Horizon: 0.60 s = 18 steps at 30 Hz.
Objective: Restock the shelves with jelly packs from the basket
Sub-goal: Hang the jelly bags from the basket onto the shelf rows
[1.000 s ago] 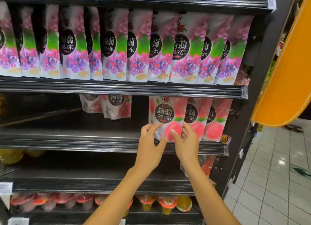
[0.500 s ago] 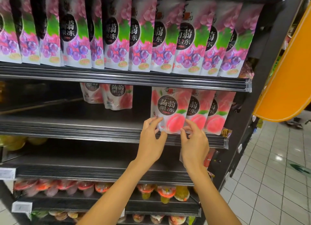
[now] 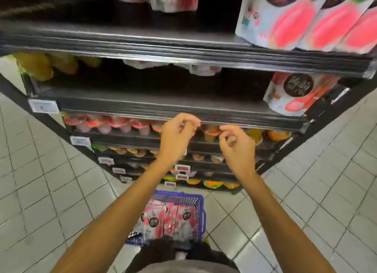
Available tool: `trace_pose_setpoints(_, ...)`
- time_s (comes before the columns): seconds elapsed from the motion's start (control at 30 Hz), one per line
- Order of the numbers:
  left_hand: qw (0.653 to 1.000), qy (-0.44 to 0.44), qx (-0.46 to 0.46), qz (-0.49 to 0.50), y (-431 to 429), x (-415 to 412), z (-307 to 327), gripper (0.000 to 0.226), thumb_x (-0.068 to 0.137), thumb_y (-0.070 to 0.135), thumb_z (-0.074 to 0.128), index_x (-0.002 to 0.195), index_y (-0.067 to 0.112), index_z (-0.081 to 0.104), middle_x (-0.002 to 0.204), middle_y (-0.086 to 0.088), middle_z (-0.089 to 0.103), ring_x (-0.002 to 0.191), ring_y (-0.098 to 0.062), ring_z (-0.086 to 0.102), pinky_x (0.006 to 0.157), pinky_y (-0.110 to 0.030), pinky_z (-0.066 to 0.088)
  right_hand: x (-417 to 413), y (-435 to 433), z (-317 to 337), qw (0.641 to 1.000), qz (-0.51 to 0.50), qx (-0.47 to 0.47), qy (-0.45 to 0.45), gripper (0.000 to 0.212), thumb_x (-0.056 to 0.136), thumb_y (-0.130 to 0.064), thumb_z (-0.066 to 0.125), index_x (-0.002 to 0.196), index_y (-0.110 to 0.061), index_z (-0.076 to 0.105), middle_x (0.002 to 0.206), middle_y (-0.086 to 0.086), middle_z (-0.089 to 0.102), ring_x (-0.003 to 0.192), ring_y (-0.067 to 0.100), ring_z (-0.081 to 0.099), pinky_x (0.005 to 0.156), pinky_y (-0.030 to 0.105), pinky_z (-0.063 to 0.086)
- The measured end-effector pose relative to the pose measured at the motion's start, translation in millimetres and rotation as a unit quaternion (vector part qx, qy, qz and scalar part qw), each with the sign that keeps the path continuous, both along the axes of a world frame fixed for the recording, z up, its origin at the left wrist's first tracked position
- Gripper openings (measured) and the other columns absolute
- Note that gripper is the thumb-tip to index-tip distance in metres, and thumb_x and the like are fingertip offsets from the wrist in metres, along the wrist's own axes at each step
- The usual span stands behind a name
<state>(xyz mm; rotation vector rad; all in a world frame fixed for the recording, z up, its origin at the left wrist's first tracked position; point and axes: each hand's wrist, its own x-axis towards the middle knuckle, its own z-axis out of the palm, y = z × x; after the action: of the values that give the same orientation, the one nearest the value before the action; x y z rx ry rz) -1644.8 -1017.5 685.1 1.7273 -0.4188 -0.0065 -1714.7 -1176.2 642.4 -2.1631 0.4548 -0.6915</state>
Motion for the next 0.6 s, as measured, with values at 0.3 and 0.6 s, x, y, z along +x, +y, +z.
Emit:
trace_pose_setpoints(0.3,0.945,0.283,0.160,-0.039,147.0,-7.0,-242.7,0.023,0.093,-0.009,0.053,0.085,0.006,0.069,0.087,-0.008,0.066,0.087,-0.024,0.062,0.081,-0.036,0.050,-33.5,110.8,-206.1,0.918,0.030,0.177,0.355,0.010,0.088,0.004,0.062,0.089,0.010,0.070,0.093,0.024,0.071,0.092,0.033,0.068,0.085,0.035,0.049)
trace_pose_setpoints(0.6,0.797,0.578,0.172,0.042,248.7,-36.1,-522.1,0.006,0.068,0.011,0.072,0.065,0.011,0.066,0.049,0.001,0.064,0.039,-0.010,0.059,0.037,-0.017,0.045,-38.1,183.0,-474.9,0.829,0.040,0.218,0.513,0.022,0.092,-0.008,0.060,0.112,-0.001,0.067,0.110,0.017,0.067,0.105,0.030,0.063,0.088,0.032,0.046)
